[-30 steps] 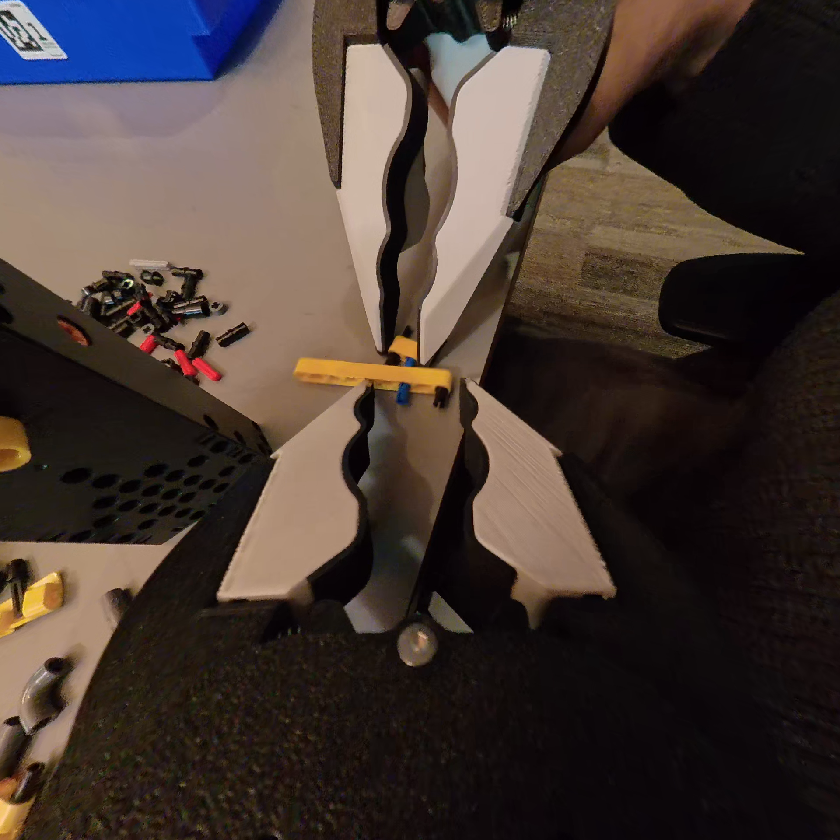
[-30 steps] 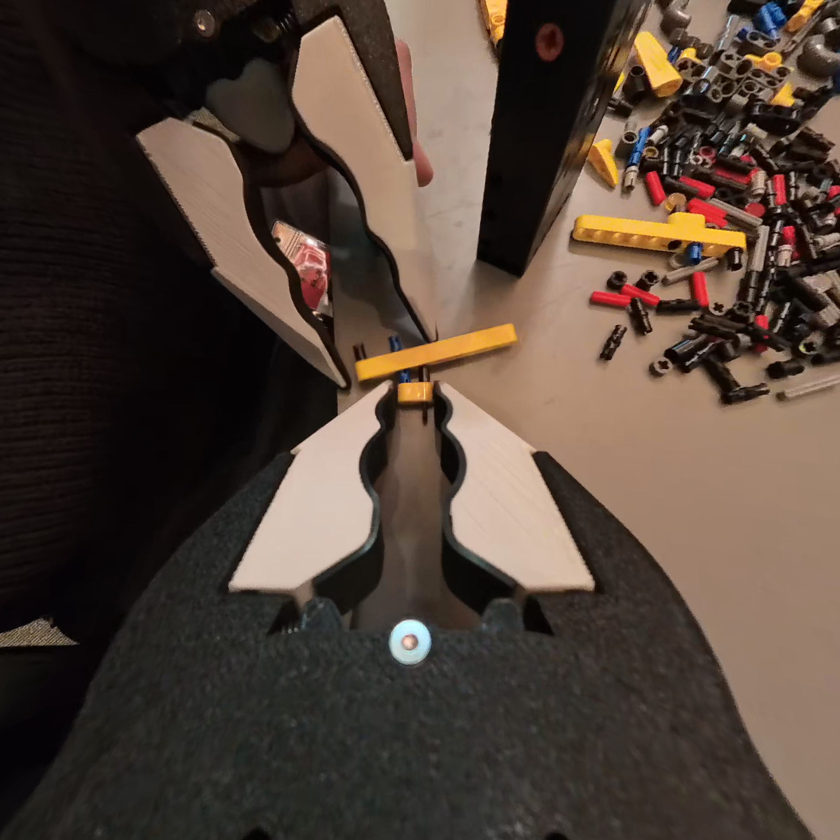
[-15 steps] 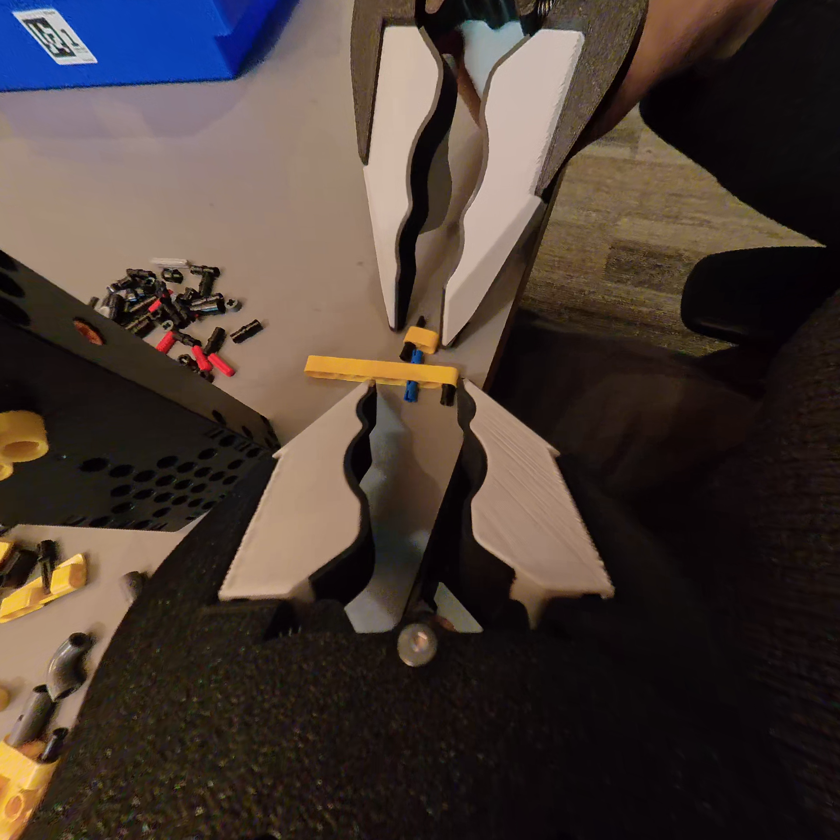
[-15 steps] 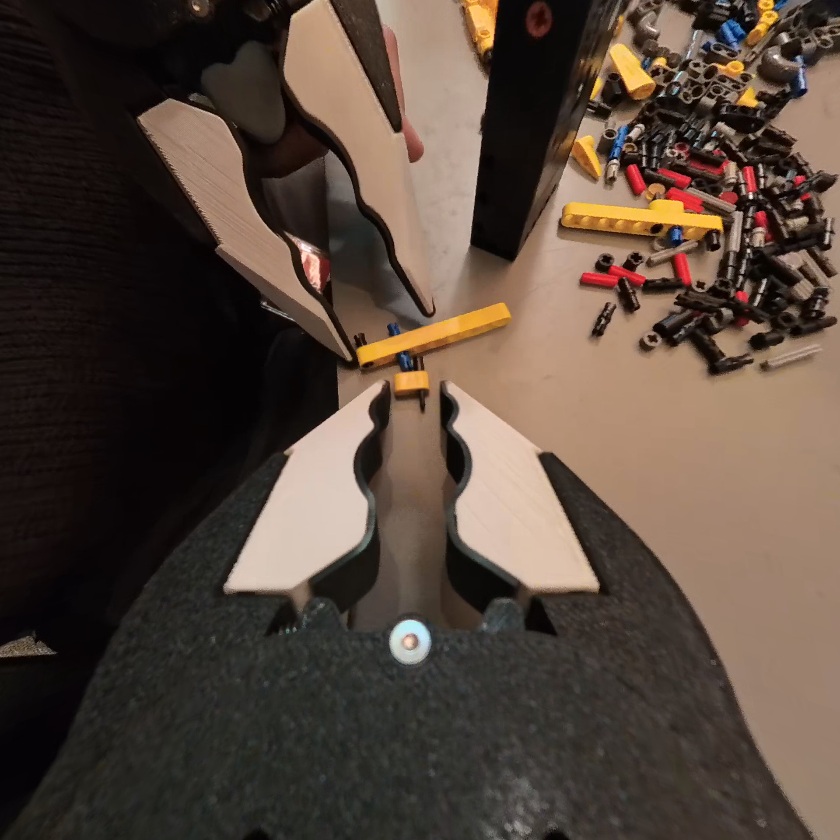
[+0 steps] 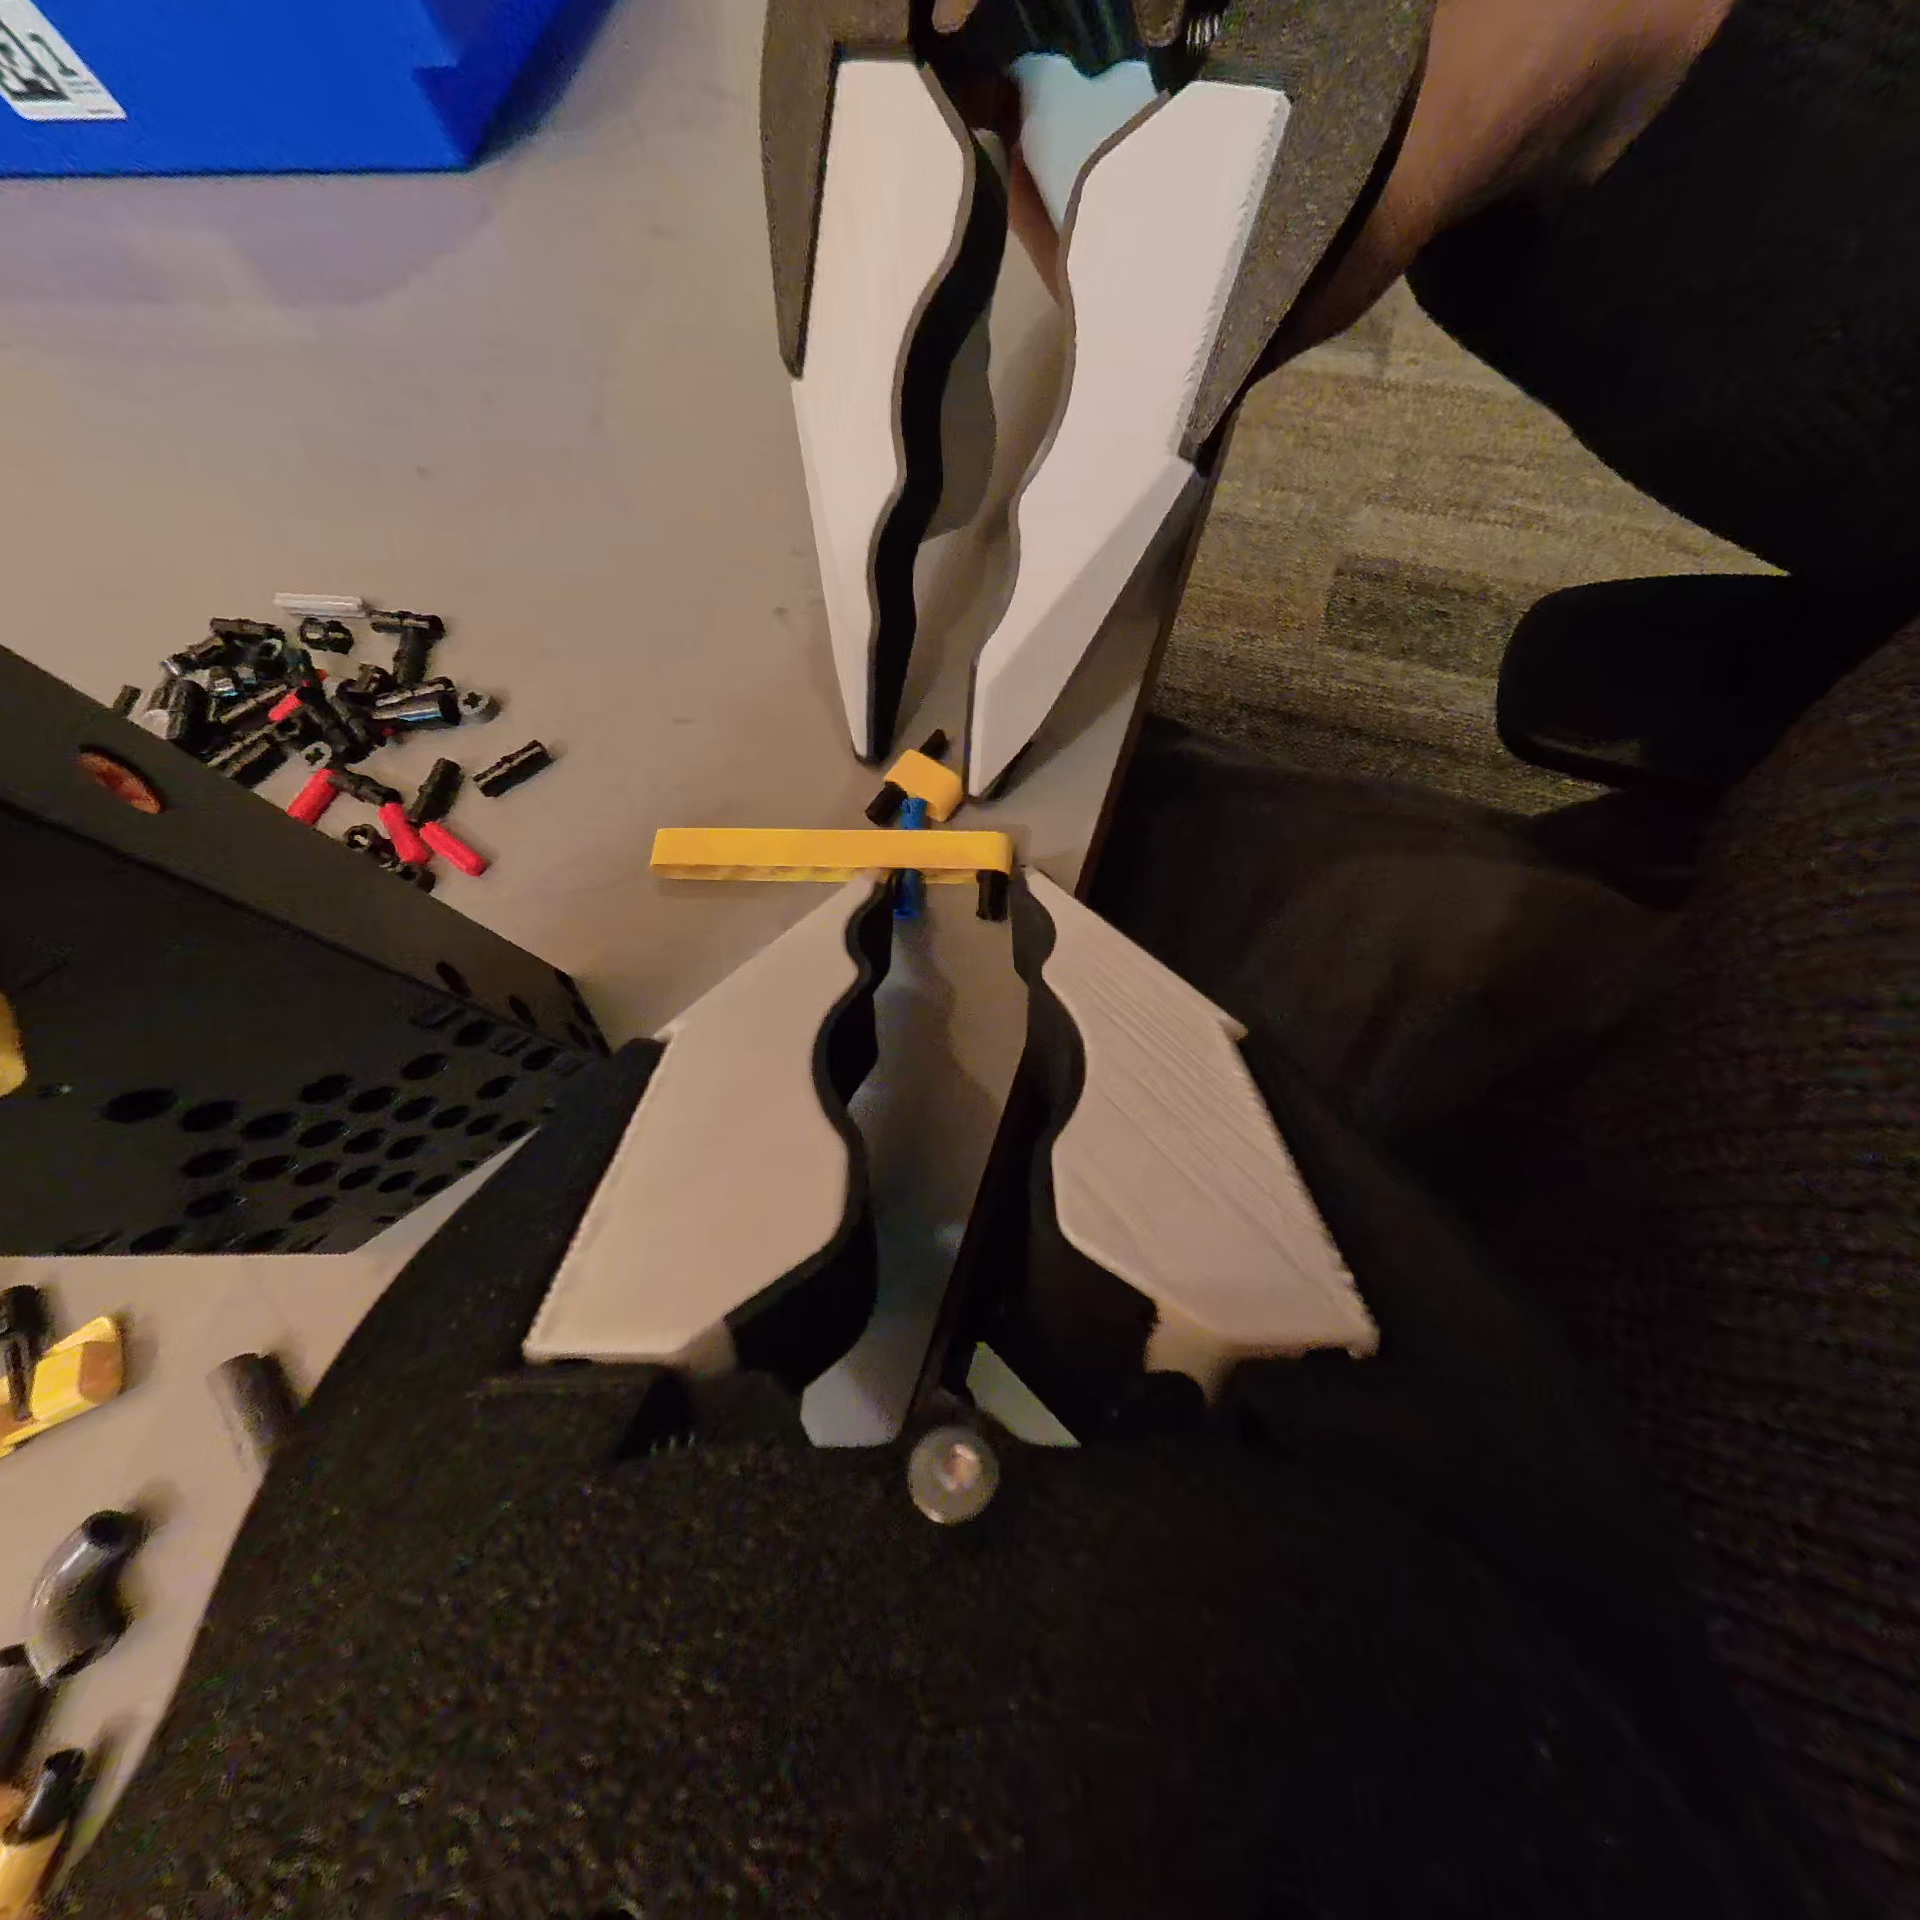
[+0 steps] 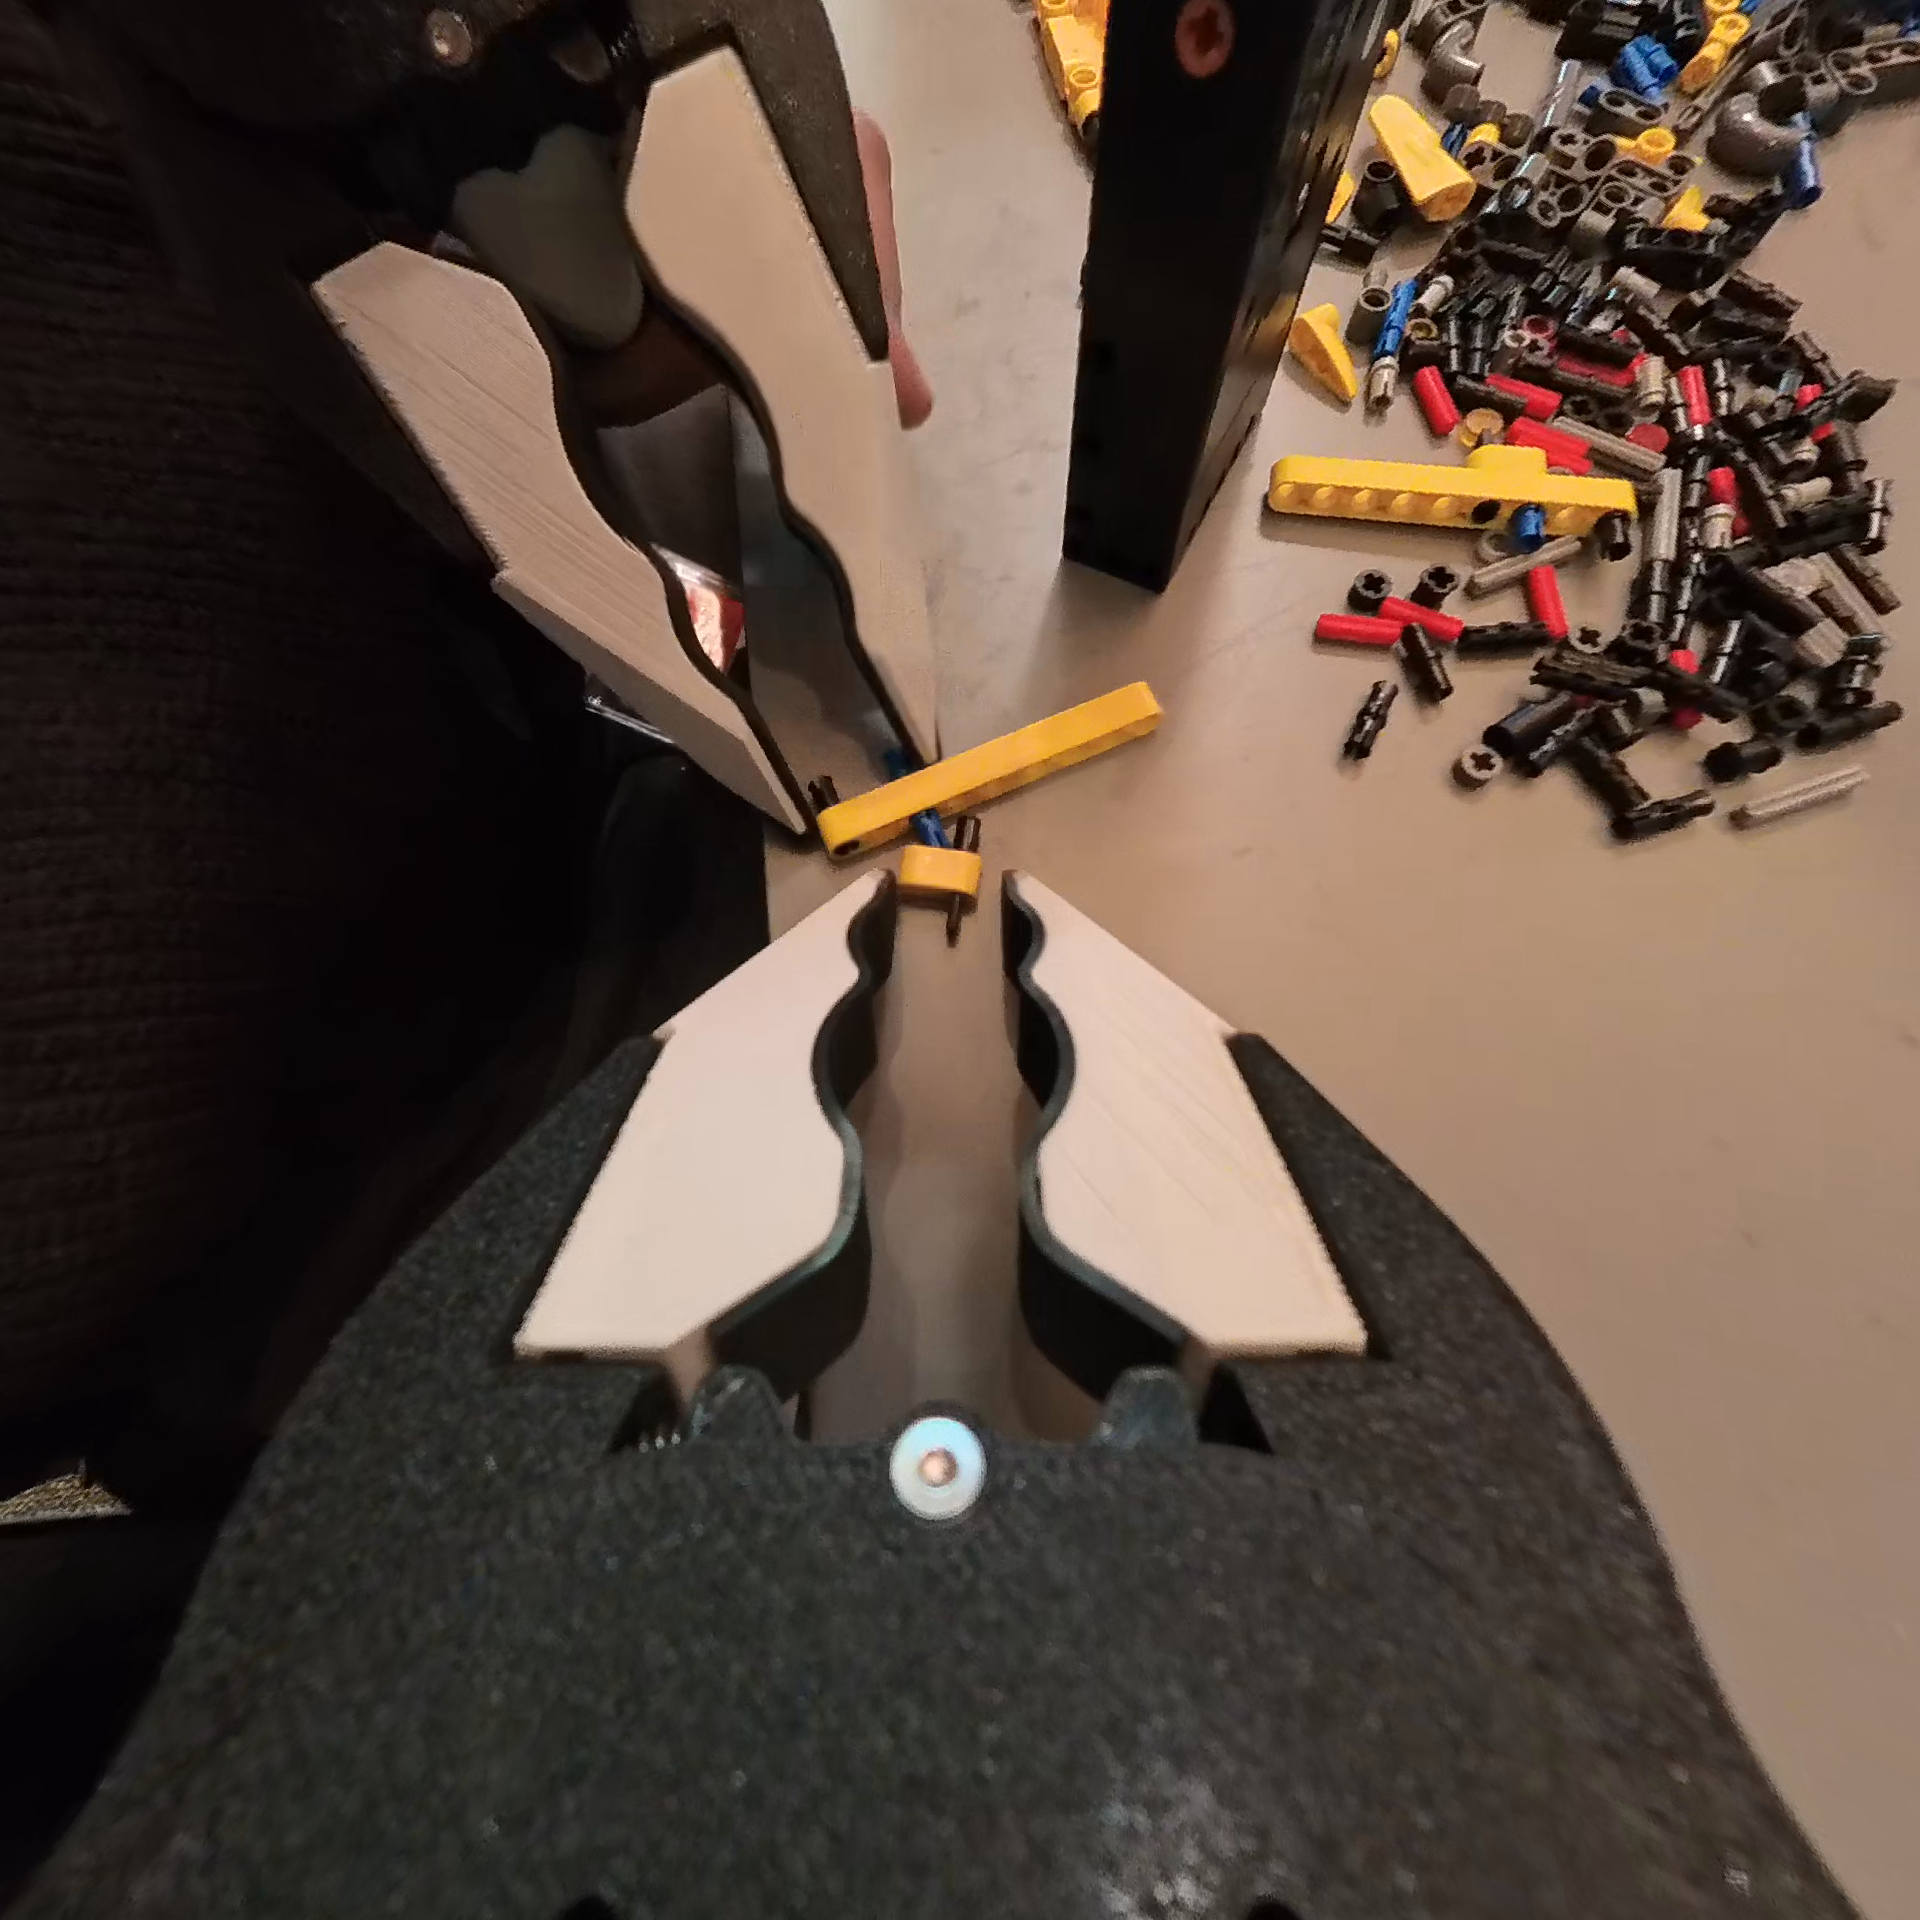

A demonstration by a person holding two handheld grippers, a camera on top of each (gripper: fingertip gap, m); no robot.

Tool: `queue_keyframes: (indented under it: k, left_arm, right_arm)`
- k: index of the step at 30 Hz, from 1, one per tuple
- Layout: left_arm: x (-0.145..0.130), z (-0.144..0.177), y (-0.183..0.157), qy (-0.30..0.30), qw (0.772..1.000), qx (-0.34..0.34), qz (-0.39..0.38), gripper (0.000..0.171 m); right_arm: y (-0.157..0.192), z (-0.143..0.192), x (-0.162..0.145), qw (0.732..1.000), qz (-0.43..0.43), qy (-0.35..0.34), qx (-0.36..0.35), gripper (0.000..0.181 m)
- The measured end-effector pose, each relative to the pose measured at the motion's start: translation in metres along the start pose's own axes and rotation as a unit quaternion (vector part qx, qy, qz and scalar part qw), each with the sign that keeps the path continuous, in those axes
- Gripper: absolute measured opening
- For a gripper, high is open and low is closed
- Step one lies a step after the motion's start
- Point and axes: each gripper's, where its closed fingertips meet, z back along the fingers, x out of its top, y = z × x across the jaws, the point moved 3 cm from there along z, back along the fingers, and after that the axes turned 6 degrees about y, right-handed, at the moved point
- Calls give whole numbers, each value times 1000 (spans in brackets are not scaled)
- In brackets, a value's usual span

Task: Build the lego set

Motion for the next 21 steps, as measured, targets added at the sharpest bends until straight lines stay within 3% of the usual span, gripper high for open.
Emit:
queue_keyframes:
  k: [14, 21]
  left_arm:
    - [-7, 8, 3, 7, 1000, -4, -21, 22]
    - [-10, 13, 4, 32, 999, -21, -36, 22]
  right_arm:
    - [2, -1, 1, 1000, 8, 0, 12, 15]
    - [0, -5, 6, 997, 51, 6, 55, 15]
